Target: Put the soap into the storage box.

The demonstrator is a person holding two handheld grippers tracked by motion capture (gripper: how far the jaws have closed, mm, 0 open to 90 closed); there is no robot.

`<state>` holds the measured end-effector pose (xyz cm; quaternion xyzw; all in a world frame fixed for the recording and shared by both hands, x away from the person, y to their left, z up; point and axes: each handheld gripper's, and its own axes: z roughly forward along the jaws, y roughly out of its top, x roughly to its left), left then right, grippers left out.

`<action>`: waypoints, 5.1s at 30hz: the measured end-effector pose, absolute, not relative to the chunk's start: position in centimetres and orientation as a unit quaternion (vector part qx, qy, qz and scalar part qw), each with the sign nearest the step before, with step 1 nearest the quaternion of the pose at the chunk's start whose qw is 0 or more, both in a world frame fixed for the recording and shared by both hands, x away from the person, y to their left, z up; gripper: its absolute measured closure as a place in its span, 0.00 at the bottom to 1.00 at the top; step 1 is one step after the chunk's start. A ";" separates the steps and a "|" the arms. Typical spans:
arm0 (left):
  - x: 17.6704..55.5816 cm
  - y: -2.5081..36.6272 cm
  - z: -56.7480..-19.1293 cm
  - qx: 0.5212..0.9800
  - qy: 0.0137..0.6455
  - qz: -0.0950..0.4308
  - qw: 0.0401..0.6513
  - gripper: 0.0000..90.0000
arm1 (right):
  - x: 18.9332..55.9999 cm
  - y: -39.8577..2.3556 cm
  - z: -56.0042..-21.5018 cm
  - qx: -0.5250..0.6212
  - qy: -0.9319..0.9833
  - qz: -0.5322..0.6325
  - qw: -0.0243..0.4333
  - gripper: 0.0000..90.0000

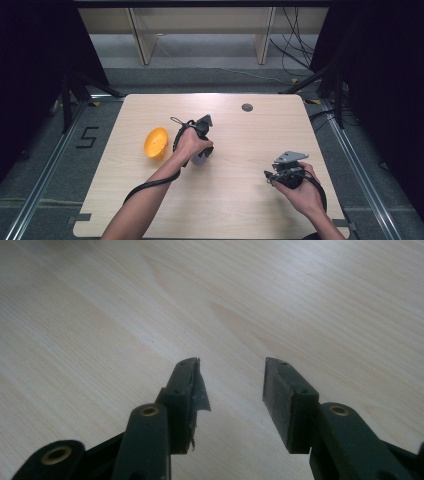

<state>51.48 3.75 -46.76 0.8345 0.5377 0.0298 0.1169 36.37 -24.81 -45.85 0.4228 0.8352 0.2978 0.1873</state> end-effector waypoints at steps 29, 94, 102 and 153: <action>51.7 3.5 -47.3 0.840 0.533 0.025 0.097 0.54 | 36.4 -24.7 -45.8 0.420 0.837 0.298 0.186 0.64; 48.2 6.9 -45.1 0.817 0.521 0.100 0.225 0.54 | 36.5 -24.6 -45.8 0.419 0.837 0.300 0.184 0.63; 47.8 7.4 -44.9 0.815 0.516 0.111 0.239 0.55 | 36.6 -24.6 -45.9 0.413 0.839 0.301 0.188 0.63; 45.5 10.1 -42.7 0.784 0.520 0.165 0.296 0.55 | 36.5 -24.5 -45.7 0.420 0.836 0.301 0.184 0.63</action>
